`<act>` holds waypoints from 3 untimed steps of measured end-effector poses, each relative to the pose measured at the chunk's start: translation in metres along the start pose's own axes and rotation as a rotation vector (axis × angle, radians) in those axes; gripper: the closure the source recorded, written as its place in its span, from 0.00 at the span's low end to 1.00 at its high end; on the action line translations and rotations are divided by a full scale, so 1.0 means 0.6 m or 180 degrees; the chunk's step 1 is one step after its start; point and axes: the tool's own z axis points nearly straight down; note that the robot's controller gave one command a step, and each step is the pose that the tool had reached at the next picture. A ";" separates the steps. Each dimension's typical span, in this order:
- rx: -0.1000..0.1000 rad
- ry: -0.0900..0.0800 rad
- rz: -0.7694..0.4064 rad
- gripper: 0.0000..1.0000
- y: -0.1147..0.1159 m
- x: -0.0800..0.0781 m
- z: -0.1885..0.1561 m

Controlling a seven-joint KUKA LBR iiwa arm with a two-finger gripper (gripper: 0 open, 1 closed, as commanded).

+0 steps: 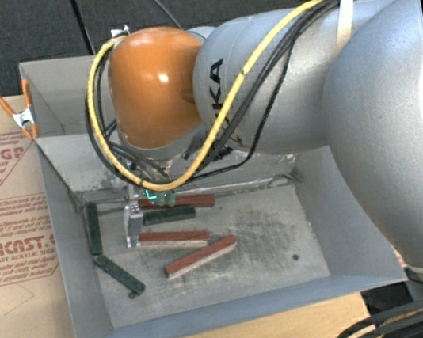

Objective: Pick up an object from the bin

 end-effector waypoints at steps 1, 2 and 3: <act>-0.0005 -0.0025 0.0006 0.00 -0.002 -0.003 -0.008; -0.0005 -0.0039 -0.0203 0.00 -0.055 0.011 0.084; -0.0008 -0.0031 -0.0093 1.00 -0.103 0.100 0.215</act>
Offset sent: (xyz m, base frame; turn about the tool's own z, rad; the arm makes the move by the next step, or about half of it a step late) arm -0.0218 -0.0850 -0.1384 -0.1577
